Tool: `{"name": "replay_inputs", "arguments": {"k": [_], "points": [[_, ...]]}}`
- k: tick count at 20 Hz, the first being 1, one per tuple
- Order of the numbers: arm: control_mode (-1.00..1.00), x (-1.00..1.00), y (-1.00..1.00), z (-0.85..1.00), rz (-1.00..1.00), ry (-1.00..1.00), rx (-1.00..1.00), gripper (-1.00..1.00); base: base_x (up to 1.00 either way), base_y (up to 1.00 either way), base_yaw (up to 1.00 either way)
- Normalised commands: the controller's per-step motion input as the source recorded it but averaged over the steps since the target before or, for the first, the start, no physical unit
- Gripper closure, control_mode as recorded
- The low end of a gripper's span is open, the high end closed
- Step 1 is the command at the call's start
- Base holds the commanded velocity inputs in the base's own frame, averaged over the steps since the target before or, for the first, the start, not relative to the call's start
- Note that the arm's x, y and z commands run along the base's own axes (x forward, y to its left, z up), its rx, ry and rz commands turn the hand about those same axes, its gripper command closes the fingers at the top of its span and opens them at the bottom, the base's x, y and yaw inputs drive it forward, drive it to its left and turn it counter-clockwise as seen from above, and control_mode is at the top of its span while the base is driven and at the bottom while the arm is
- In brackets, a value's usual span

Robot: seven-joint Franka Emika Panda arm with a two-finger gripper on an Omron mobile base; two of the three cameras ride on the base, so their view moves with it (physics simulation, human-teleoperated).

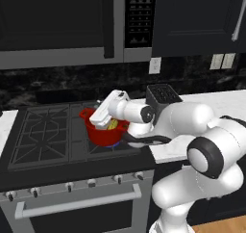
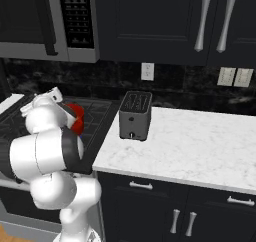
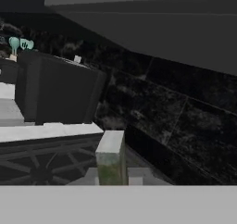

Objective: Put the corn and cucumber in the pot. Retrieve the spatula and lightly stir the vegetables in the pot.

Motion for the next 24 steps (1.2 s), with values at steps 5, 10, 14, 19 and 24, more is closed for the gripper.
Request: {"name": "replay_inputs", "arguments": {"k": [5,10,14,19,24], "points": [[-1.00,0.31,-0.01,-0.23,0.10,0.00,-0.06,1.00,0.00,0.00,0.00],[-1.00,0.11,-0.18,-0.05,0.25,0.00,-0.05,1.00,0.00,0.00,0.00],[-1.00,0.01,-0.33,-0.21,0.22,0.04,-0.02,1.00,0.00,0.00,0.00],[-1.00,-0.08,-0.30,0.07,0.11,0.04,0.00,1.00,0.00,0.00,0.00],[-1.00,-0.19,-0.01,0.59,0.12,-0.01,0.04,1.00,0.00,0.00,0.00]]}}
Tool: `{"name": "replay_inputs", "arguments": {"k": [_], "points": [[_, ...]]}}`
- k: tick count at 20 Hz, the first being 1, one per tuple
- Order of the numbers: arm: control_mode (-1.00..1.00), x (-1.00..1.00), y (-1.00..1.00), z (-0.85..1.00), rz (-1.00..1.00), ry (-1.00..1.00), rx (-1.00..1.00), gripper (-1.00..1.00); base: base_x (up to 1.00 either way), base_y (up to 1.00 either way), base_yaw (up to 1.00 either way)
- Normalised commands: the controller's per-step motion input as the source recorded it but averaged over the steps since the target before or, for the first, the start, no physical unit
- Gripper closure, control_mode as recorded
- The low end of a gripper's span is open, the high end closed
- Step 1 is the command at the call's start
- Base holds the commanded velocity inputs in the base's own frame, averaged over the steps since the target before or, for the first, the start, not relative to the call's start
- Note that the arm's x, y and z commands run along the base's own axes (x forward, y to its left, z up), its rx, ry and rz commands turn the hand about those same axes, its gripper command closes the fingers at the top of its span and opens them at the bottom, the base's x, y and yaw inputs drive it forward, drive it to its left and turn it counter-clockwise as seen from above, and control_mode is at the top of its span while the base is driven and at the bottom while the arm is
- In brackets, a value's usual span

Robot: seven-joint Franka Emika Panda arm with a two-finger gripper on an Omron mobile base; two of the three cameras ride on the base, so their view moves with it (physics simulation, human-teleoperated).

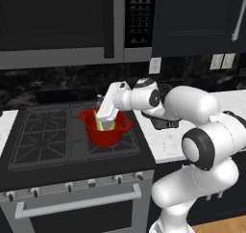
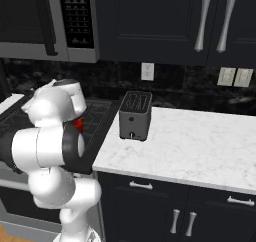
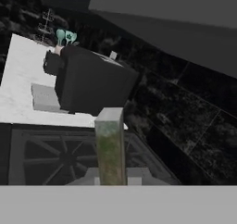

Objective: Put the corn and cucumber in the pot. Retrieve the spatula and lightly stir the vegetables in the pot.

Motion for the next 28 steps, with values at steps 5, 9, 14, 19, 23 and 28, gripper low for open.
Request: {"name": "replay_inputs", "arguments": {"k": [5,9,14,19,23,28], "points": [[-1.00,-0.01,0.00,0.16,0.11,0.02,0.03,1.00,0.00,0.00,0.00],[-1.00,0.05,-0.09,-0.20,0.10,0.06,0.00,1.00,0.00,0.00,0.00],[-1.00,0.30,-0.11,-0.32,0.19,0.06,0.05,1.00,0.00,0.00,0.00],[-1.00,0.52,-0.21,-0.34,0.18,0.08,0.17,1.00,0.00,0.00,0.00],[-1.00,0.56,-0.47,-0.43,0.08,0.09,0.24,1.00,0.00,0.00,0.00],[-1.00,0.38,-0.59,-0.56,0.11,0.07,0.17,1.00,0.00,0.00,0.00]]}}
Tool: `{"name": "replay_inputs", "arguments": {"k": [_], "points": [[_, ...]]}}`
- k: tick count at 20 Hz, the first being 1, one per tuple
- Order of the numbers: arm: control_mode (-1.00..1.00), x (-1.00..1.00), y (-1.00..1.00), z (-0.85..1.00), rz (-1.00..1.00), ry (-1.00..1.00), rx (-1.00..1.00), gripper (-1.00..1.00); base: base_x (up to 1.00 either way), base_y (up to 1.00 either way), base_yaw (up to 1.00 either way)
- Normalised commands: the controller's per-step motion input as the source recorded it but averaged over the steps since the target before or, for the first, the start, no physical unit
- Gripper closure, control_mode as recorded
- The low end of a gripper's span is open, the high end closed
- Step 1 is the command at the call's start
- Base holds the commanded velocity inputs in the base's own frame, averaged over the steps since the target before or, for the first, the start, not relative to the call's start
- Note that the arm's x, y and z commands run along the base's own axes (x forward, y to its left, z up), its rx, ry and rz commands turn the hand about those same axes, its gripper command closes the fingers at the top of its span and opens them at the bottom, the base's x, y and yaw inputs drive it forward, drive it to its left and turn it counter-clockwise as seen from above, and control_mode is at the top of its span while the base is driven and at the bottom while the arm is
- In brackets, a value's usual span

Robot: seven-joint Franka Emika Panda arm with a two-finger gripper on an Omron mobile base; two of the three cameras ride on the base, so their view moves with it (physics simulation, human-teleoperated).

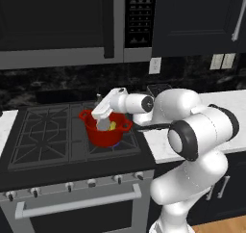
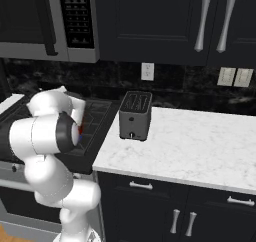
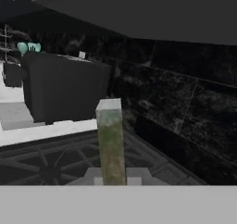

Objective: Put the corn and cucumber in the pot. Retrieve the spatula and lightly stir the vegetables in the pot.

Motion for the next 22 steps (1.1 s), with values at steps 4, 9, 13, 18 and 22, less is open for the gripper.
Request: {"name": "replay_inputs", "arguments": {"k": [4,9,13,18,22], "points": [[-1.00,0.14,-0.52,-0.31,0.15,0.02,0.15,1.00,0.00,0.00,0.00],[-1.00,0.04,-0.27,0.06,0.15,0.00,0.19,1.00,0.00,0.00,0.00],[-1.00,0.00,-0.04,0.64,0.15,-0.03,0.28,1.00,0.00,0.00,0.00],[-1.00,0.25,-0.12,0.29,0.11,0.00,0.19,1.00,0.00,0.00,0.00],[-1.00,0.52,-0.49,-0.25,0.12,0.00,0.04,1.00,0.00,0.00,0.00]]}}
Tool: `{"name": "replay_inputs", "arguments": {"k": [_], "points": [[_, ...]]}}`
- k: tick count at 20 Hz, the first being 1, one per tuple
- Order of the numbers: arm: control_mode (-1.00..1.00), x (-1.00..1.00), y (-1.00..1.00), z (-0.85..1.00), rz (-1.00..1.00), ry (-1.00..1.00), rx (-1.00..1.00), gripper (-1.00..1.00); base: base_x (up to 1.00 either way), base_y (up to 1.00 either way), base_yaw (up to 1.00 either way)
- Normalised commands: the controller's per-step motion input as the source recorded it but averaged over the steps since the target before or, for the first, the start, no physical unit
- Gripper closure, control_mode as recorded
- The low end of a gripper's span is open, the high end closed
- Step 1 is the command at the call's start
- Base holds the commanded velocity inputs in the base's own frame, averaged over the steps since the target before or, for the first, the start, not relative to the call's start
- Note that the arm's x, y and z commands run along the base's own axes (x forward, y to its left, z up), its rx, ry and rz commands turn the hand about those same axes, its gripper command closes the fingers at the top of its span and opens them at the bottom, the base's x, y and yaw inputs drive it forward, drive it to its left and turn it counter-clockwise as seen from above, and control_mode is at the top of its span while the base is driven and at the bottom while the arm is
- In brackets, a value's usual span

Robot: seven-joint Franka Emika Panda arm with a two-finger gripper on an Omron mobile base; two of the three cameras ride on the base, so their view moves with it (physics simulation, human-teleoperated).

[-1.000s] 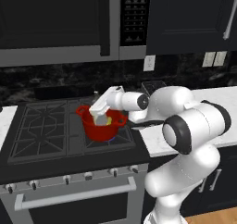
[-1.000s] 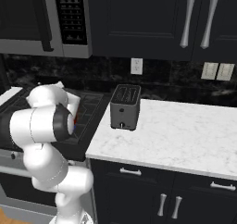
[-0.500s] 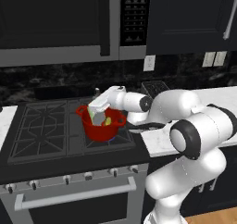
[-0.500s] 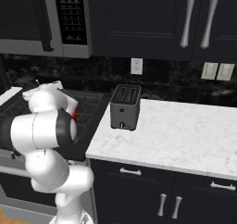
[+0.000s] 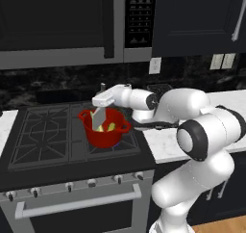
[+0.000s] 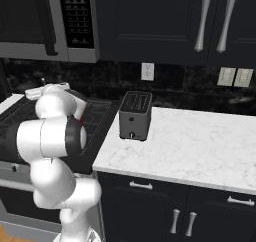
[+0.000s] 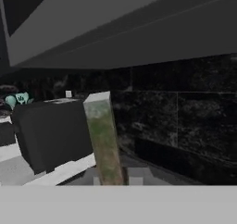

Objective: Put the corn and cucumber in the pot. Retrieve the spatula and lightly stir the vegetables in the pot.

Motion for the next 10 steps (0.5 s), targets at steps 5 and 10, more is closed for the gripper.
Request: {"name": "replay_inputs", "arguments": {"k": [5,10], "points": [[-1.00,0.48,-0.56,-0.55,0.11,0.00,0.01,1.00,0.00,0.00,0.00],[-1.00,0.45,-0.30,-0.57,0.14,-0.01,0.00,1.00,0.00,0.00,0.00]]}}
